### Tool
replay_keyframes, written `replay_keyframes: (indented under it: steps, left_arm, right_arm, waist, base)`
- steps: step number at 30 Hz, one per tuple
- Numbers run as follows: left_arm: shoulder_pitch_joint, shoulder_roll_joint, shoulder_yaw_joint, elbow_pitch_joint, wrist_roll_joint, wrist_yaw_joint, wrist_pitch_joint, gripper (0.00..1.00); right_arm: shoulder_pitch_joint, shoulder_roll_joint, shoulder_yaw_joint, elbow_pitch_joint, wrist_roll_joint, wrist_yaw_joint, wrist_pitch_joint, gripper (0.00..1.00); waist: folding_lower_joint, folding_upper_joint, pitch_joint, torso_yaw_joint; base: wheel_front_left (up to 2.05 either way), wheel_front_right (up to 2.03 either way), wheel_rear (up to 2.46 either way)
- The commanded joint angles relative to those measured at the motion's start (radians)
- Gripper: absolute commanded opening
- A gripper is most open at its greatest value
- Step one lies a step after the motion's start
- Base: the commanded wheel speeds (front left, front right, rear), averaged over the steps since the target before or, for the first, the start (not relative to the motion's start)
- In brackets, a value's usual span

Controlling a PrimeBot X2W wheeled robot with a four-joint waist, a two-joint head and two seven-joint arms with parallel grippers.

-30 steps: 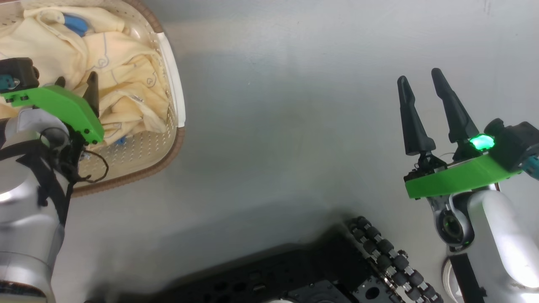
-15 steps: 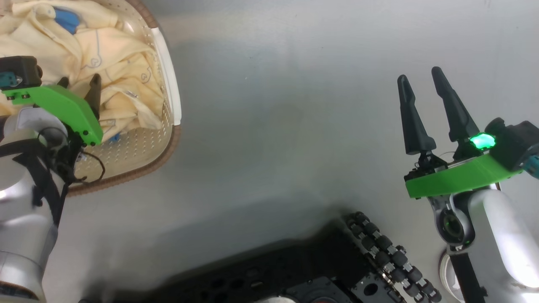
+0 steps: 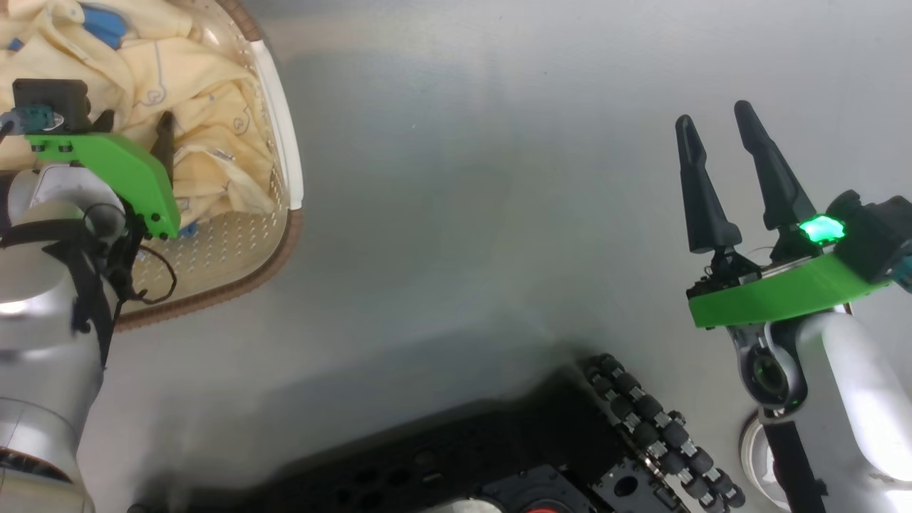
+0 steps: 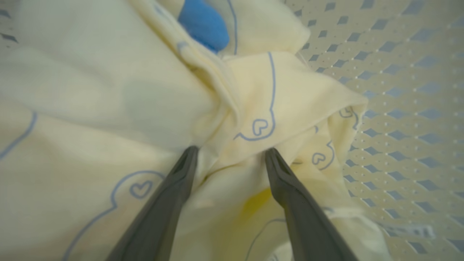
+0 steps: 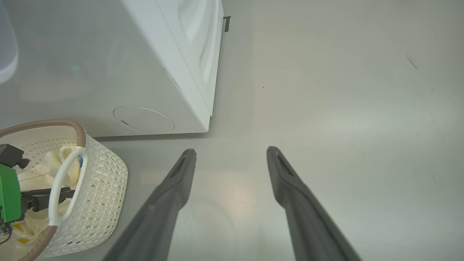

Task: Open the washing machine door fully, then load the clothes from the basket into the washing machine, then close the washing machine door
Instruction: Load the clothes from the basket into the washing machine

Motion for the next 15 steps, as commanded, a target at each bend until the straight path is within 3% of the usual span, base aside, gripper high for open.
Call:
replay_keyframes:
  steps: [1,3,4,7,8,10,15]
  left_arm:
    - [0.009,0.024,0.001,0.007,0.014,0.010,-0.015,1.00]
    - [0.003,0.020,-0.009,0.023,0.021,0.013,-0.023,0.99]
    - [0.000,0.019,-0.014,0.029,0.027,0.016,-0.029,0.93]
    - [-0.008,0.013,-0.028,0.045,0.039,0.025,-0.045,0.47]
    - [-0.010,0.011,-0.033,0.049,0.043,0.029,-0.050,0.36]
    - [-0.014,0.006,-0.041,0.060,0.047,0.037,-0.061,0.02]
    - [-0.017,0.003,-0.049,0.073,0.049,0.042,-0.081,0.00]
  right_arm:
    - [0.035,-0.020,0.014,-0.026,0.004,-0.003,-0.009,1.00]
    - [0.034,-0.021,0.012,-0.030,0.005,-0.003,-0.009,1.00]
    - [0.033,-0.021,0.011,-0.031,0.006,-0.003,-0.009,1.00]
    - [0.033,-0.023,0.006,-0.035,0.008,-0.003,-0.009,1.00]
    - [0.033,-0.024,0.005,-0.036,0.008,-0.003,-0.009,1.00]
    - [0.033,-0.024,0.002,-0.042,0.010,-0.003,-0.009,1.00]
    - [0.032,-0.027,-0.003,-0.049,0.013,-0.003,-0.009,1.00]
  waist:
    - [0.0000,0.0000,0.002,-0.002]
    - [0.0000,0.0000,0.005,-0.004]
    - [0.0000,0.0000,0.006,-0.004]
    - [0.0000,0.0000,0.009,-0.004]
    - [0.0000,0.0000,0.009,-0.004]
    - [0.0000,0.0000,0.009,-0.002]
    - [0.0000,0.0000,0.006,0.005]
  base:
    - [0.00,0.00,0.00]
    - [0.00,0.00,0.00]
    - [0.00,0.00,0.00]
    - [0.00,0.00,0.00]
    - [0.00,0.00,0.00]
    - [0.00,0.00,0.00]
    - [0.00,0.00,0.00]
